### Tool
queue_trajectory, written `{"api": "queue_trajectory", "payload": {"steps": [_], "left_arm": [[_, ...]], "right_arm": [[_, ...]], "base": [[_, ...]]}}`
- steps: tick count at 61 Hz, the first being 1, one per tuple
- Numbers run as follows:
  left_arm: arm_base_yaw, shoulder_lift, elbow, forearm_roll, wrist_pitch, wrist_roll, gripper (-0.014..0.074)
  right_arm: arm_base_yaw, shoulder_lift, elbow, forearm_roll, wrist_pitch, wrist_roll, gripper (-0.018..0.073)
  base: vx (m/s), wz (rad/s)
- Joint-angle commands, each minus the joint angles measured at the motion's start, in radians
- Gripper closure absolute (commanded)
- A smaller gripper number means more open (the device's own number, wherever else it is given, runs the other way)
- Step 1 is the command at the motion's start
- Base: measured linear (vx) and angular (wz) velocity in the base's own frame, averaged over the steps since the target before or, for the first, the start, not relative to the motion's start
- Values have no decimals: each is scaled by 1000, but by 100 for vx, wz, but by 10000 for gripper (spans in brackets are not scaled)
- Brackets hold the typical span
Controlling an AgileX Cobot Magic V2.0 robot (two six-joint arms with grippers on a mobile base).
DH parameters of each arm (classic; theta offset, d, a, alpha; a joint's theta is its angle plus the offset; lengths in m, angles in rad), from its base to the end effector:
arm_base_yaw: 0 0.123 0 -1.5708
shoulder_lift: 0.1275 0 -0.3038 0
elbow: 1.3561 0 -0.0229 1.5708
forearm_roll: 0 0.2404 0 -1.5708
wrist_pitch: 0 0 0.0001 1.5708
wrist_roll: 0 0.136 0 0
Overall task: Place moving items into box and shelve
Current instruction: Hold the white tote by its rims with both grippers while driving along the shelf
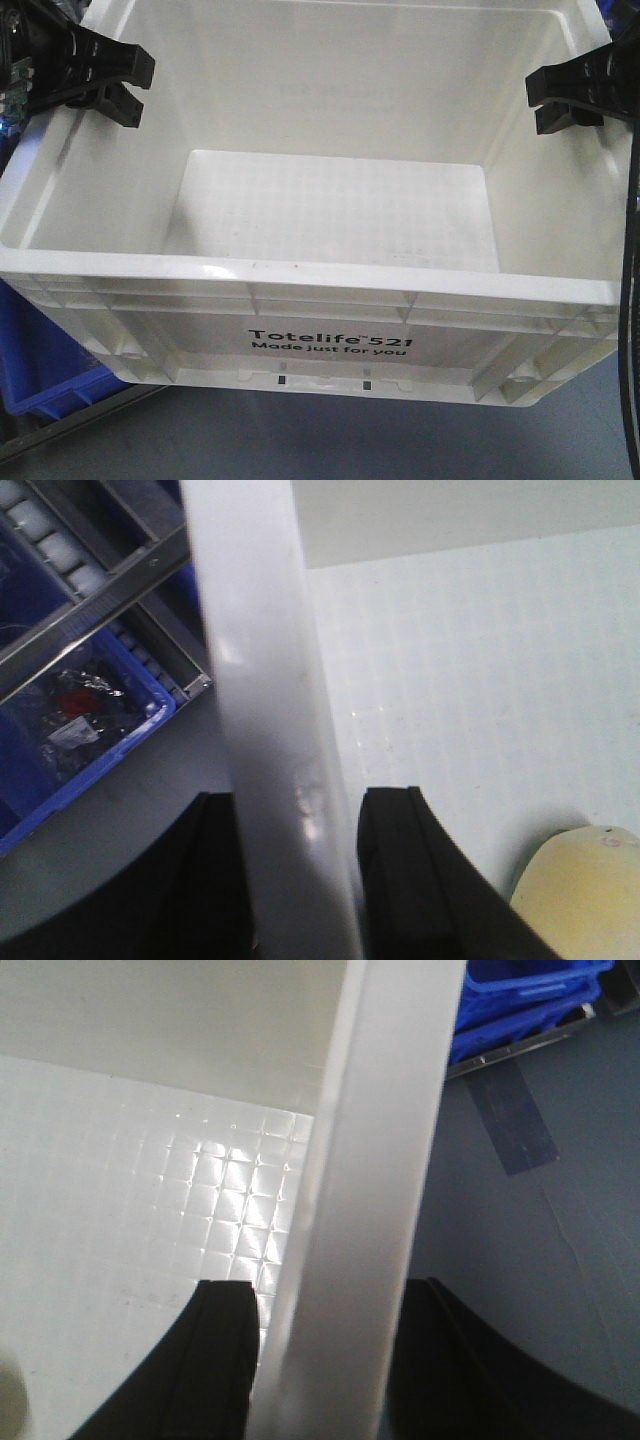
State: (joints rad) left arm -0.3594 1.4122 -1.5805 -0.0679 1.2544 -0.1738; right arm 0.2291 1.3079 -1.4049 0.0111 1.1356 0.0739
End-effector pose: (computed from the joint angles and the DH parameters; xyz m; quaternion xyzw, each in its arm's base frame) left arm 0.2691 -0.1105 0.3954 0.0878 0.9548 -0.1070 0.2630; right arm 0.2626 0.0627 0.3798 -0.0731 0.9496 0.0514 0.3004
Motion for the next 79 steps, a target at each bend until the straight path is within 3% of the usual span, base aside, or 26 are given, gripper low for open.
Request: {"api": "queue_trajectory", "payload": {"steps": [1, 44, 79], "left_arm": [[-8, -54, -50, -59, -103, 13, 601], [-8, -54, -50, -59, -103, 13, 601], [-8, -54, -50, -59, -103, 13, 601]], "right_arm": [[-2, -33, -44, -11, -86, 16, 565], [-2, -33, -44, -11, -86, 16, 565], [-2, -33, -44, -11, -86, 16, 565]], "base": [[15, 58], [15, 56], [8, 20]]}}
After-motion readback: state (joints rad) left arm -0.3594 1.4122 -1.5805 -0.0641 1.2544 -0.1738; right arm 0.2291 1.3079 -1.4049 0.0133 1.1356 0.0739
